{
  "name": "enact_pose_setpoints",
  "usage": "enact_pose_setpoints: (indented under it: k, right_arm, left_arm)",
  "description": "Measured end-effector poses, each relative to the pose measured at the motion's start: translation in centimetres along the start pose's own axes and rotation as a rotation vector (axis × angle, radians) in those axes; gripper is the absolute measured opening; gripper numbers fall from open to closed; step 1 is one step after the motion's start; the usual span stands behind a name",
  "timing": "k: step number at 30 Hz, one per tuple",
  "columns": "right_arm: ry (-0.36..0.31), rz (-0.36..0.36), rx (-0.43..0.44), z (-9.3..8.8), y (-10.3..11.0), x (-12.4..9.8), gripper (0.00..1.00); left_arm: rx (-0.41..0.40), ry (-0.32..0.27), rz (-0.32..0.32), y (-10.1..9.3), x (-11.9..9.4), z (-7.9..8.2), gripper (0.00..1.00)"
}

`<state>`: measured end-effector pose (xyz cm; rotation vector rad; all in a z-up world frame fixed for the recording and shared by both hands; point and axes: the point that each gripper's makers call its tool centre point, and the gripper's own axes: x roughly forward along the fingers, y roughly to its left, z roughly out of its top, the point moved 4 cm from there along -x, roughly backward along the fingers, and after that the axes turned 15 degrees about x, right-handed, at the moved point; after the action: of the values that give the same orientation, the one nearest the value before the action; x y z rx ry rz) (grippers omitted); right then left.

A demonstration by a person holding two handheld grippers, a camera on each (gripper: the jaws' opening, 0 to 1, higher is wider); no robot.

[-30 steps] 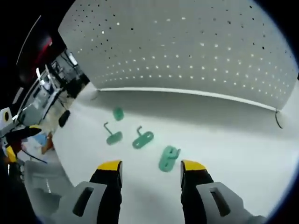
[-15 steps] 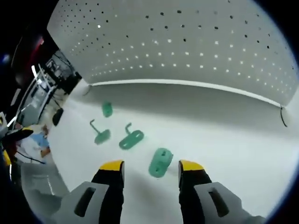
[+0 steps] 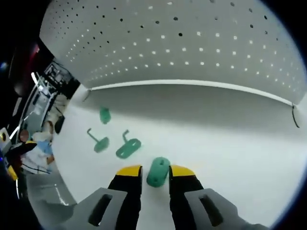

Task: Insert the hook assembly into the mounting plate slot until the hook locks in place.

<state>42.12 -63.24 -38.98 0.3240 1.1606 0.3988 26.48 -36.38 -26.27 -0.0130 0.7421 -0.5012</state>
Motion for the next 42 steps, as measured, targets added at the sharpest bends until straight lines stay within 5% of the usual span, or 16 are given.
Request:
enact_pose_setpoints:
  k: [42]
  right_arm:
    - [0.021,-0.026,0.066,1.0,-1.0,0.5,0.01]
  left_arm:
    - [-0.008,0.036,-0.029,-0.2,1.0,-0.6,0.96]
